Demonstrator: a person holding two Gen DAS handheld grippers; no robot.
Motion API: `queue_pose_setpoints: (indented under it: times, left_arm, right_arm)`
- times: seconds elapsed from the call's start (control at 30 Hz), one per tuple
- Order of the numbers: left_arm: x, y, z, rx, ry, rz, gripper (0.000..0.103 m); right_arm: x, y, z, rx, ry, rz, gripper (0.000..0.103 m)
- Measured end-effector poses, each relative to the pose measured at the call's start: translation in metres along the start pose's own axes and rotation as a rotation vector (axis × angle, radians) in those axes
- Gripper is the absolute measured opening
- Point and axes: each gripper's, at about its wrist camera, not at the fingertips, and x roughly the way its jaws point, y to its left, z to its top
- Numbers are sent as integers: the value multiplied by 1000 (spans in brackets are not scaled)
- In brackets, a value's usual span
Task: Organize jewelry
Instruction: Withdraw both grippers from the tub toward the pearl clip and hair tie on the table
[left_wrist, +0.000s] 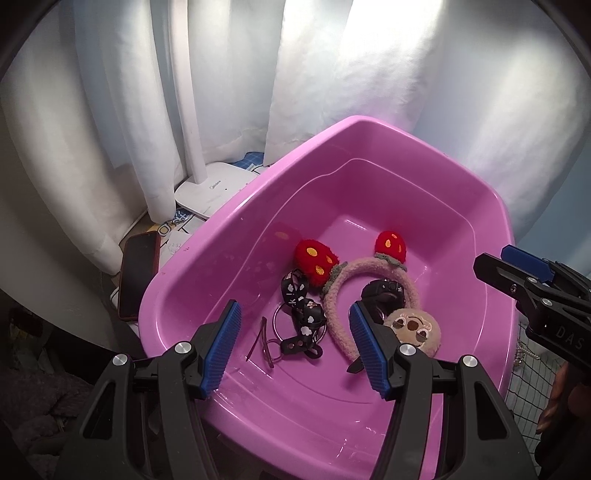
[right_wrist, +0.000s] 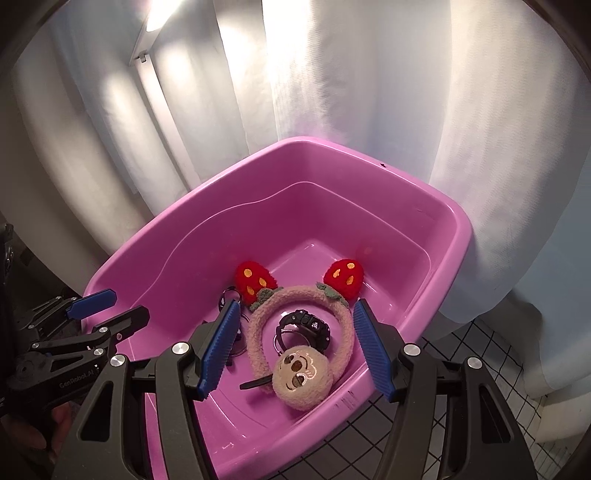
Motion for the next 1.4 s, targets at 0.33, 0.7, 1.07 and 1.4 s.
queue_pose_setpoints:
  times: [0.33, 0.7, 1.07, 1.4]
  left_arm:
    - [-19, -3, -1, 33, -45, -40, 66]
    - [-49, -44, -1, 181, -116, -174, 73]
    - [-74, -130, -25, 407, -130, -421, 79]
    - [-49, -238, -75, 605, -90, -536, 83]
  right_arm:
    - [-31, -1, -12, 47, -76, -19, 63]
    - [-99, -34, -72, 216, -193, -142, 65]
    - [-169, -91, -198, 521, -228, -401, 65]
    - [-187, -115, -305, 716, -230, -494, 65]
